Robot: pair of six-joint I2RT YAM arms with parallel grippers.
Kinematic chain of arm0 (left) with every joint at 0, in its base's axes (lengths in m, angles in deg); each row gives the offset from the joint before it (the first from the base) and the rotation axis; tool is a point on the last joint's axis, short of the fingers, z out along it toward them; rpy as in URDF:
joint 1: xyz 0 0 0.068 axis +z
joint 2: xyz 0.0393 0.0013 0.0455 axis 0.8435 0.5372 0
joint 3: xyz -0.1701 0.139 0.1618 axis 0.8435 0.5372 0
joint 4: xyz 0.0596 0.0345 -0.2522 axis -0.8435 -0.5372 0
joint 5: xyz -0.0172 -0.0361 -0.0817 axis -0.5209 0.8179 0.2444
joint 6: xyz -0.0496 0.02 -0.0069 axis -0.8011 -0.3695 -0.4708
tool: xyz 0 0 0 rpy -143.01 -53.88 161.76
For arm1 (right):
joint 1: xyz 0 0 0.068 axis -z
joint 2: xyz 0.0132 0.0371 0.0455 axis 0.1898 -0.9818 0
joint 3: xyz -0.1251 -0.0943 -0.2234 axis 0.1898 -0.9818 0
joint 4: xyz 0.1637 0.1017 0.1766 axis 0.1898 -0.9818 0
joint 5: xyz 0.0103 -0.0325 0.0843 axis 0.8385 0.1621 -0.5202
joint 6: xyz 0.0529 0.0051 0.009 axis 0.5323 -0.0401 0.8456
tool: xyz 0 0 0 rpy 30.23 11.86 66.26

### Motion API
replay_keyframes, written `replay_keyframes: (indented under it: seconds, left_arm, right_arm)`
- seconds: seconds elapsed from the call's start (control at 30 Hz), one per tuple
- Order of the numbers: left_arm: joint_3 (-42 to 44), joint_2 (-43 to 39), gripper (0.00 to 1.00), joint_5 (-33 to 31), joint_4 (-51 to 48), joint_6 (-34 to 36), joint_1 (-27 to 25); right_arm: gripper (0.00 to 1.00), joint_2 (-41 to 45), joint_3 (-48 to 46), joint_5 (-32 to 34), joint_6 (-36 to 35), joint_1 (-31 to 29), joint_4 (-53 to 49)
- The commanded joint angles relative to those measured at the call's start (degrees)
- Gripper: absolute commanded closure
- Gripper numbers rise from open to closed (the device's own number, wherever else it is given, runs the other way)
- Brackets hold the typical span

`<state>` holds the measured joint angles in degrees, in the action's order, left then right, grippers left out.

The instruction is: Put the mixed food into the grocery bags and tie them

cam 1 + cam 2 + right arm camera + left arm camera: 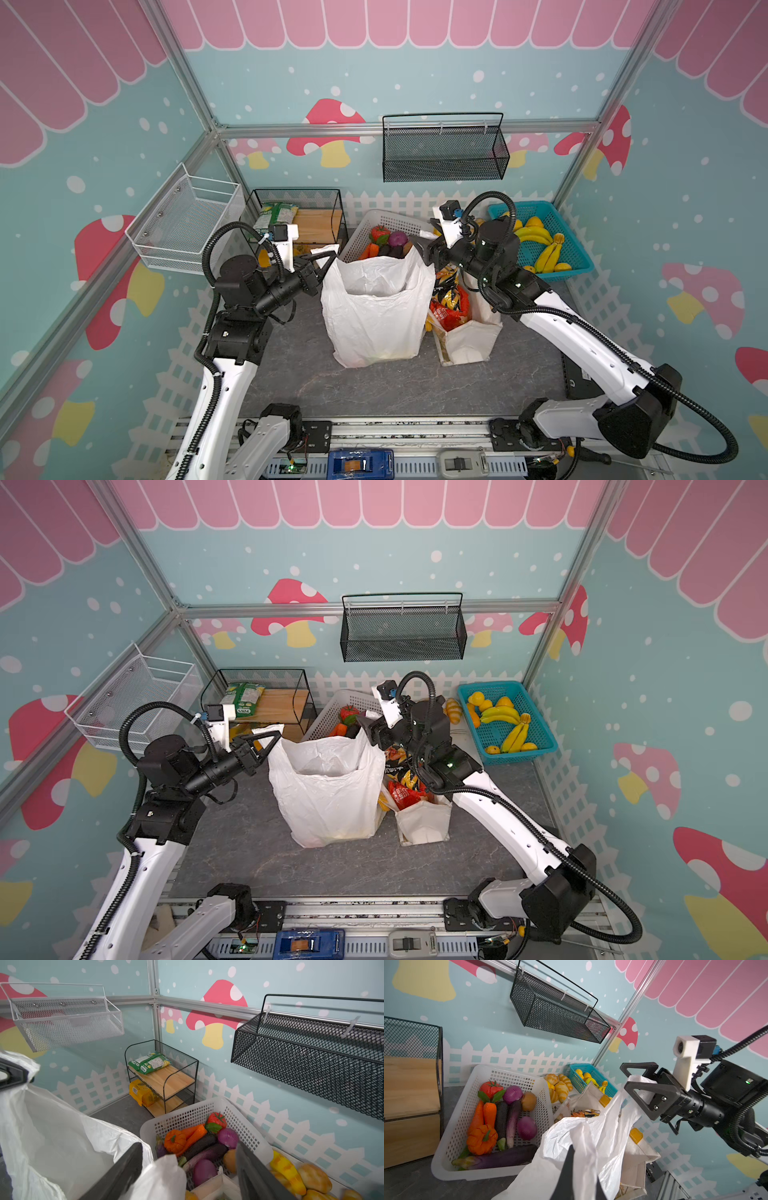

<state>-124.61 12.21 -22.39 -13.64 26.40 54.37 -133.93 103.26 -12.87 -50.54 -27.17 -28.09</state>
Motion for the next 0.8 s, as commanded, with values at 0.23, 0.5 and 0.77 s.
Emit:
replay_keyframes:
  seconds: [0.23, 0.5, 0.77]
  left_arm:
    - [0.5, -1.0, 1.0, 0.2, 3.2, -4.3, 0.2]
    - [0.9, -1.0, 1.0, 0.4, 3.8, -5.0, 0.2]
    - [1.0, -0.5, 1.0, 0.4, 3.9, -5.5, 0.2]
  right_arm:
    - [0.19, -1.0, 5.7, 11.9, -21.4, -15.6, 4.1]
    - [0.18, -4.4, 5.9, 10.1, -28.9, -22.7, 5.2]
    - [0.16, -10.5, 6.4, -4.3, -22.1, -23.4, 4.6]
